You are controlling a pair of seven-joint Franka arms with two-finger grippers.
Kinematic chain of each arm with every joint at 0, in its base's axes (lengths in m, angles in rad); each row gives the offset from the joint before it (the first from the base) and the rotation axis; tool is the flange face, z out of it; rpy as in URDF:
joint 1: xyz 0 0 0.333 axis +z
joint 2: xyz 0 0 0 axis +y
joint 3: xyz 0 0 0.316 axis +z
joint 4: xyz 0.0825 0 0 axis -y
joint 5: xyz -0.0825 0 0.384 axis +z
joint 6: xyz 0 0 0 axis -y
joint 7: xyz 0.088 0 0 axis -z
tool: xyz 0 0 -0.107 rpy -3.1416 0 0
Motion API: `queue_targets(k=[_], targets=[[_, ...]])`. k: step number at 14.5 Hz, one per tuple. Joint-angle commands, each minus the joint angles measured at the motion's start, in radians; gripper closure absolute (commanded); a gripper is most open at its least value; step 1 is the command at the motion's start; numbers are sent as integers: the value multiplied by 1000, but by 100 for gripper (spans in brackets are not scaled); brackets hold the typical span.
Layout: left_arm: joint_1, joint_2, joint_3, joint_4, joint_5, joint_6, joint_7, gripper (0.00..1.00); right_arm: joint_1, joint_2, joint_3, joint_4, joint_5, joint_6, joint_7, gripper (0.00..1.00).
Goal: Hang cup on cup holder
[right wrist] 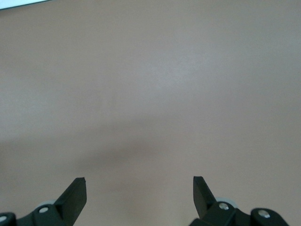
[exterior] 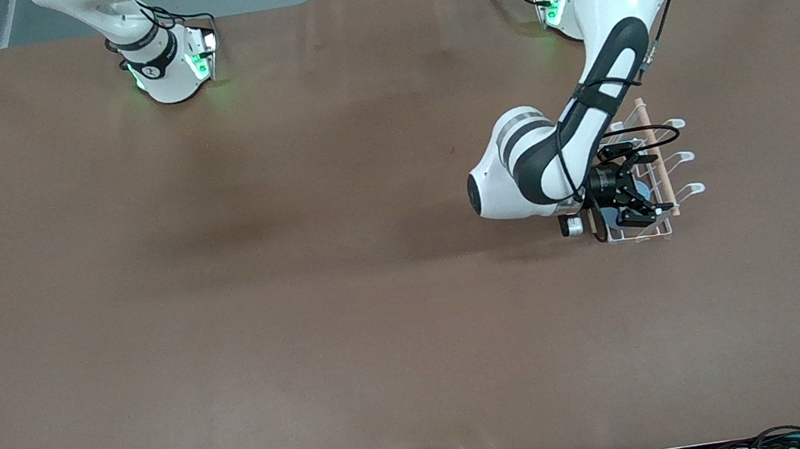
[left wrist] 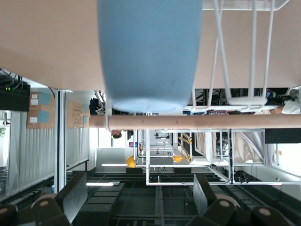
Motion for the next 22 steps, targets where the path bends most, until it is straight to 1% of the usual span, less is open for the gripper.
queue_targets(k=[1,3,4,6,8,11,12,13,14,15,16,18,19,22], targets=[[13,-67,-3,49,-80,25,-201,0,10,-12,-7,-16,-6,-1,3,0],[26,-89,8,135,-224,28,-505,0,10,-12,-7,-18,-6,4,3,0],[55,-106,9,149,-264,46,-588,0,10,-12,-5,-18,-6,4,3,0],[78,-168,17,148,-357,161,-652,0,11,-15,-5,-28,-6,8,3,0],[127,-230,26,148,-466,241,-716,0,25,-20,-7,-38,-6,13,2,0],[206,-317,29,142,-618,347,-736,0,25,-20,-7,-38,-6,24,2,0],[228,-351,39,142,-685,380,-741,0,24,-20,-7,-36,-8,22,2,0],[224,-386,80,142,-756,406,-746,0,24,-20,-5,-35,-8,19,0,0],[210,-429,148,140,-855,439,-750,0,24,-20,-5,-35,-9,19,-13,0],[193,-471,202,134,-935,460,-752,0,25,-20,-5,-35,-9,18,-16,0],[187,-508,245,122,-994,476,-752,0,25,-20,-5,-35,-8,16,-18,0],[187,-584,290,90,-1077,500,-749,0,25,-20,-5,-35,-8,12,-20,0],[184,-627,321,65,-1103,512,-736,0,25,-20,-5,-35,-8,10,-20,0],[168,-735,420,1,-1230,522,-727,0,25,-20,-5,-32,-4,10,-18,0]])
